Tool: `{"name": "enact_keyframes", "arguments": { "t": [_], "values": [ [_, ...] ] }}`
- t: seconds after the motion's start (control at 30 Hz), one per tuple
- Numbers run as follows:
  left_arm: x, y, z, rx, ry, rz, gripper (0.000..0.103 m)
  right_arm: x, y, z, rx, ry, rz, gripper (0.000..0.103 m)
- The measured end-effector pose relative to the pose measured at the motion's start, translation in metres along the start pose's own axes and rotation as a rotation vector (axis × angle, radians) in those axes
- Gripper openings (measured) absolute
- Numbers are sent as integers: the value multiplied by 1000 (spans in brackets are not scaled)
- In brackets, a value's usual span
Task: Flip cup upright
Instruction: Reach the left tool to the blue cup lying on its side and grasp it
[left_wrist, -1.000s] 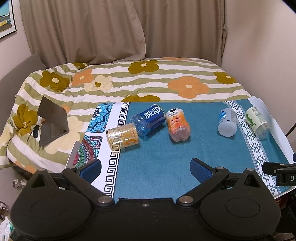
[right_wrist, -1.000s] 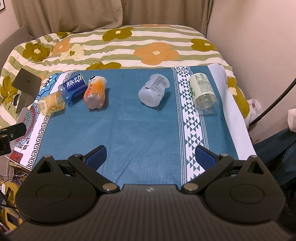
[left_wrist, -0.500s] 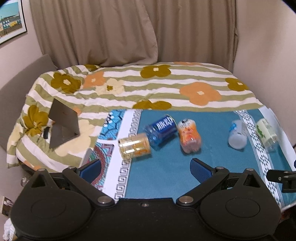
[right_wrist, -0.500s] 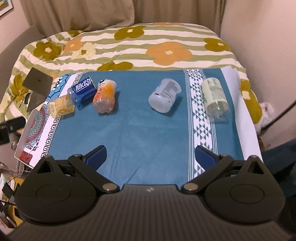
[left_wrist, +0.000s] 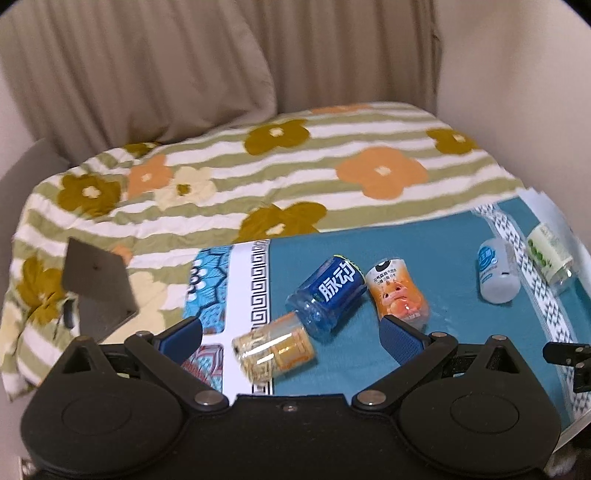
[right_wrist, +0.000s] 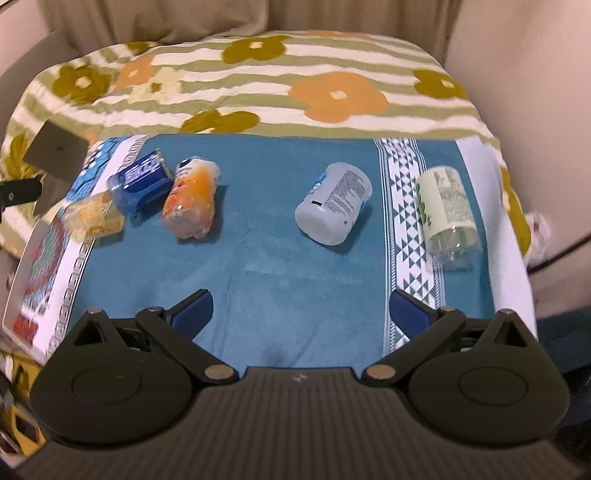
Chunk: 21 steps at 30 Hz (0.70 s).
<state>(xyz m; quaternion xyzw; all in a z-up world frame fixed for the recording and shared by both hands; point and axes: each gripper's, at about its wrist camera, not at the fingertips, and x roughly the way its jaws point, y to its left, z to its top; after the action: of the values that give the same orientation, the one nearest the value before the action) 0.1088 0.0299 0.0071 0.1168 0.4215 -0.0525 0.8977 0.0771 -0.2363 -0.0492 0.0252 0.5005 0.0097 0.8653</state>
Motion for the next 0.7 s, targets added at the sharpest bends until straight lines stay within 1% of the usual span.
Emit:
{"name": "enact_keyframes", "arguments": {
  "t": [0.1, 0.23, 0.43, 0.53, 0.7],
  "values": [
    [29, 5, 11, 37, 39, -47, 103, 14, 5, 6, 60, 29, -8, 103],
    [71, 7, 25, 109, 110, -117, 103, 33, 14, 12, 104, 70, -39, 103],
    [130, -1, 37, 264, 203, -183, 103, 58, 19, 15, 199, 120, -75, 103],
    [153, -5, 39, 325, 237, -212, 103, 69, 18, 13, 252, 146, -96, 103],
    [177, -11, 38, 386, 276, -255, 102, 84, 16, 9, 316, 181, -118, 103]
  ]
}}
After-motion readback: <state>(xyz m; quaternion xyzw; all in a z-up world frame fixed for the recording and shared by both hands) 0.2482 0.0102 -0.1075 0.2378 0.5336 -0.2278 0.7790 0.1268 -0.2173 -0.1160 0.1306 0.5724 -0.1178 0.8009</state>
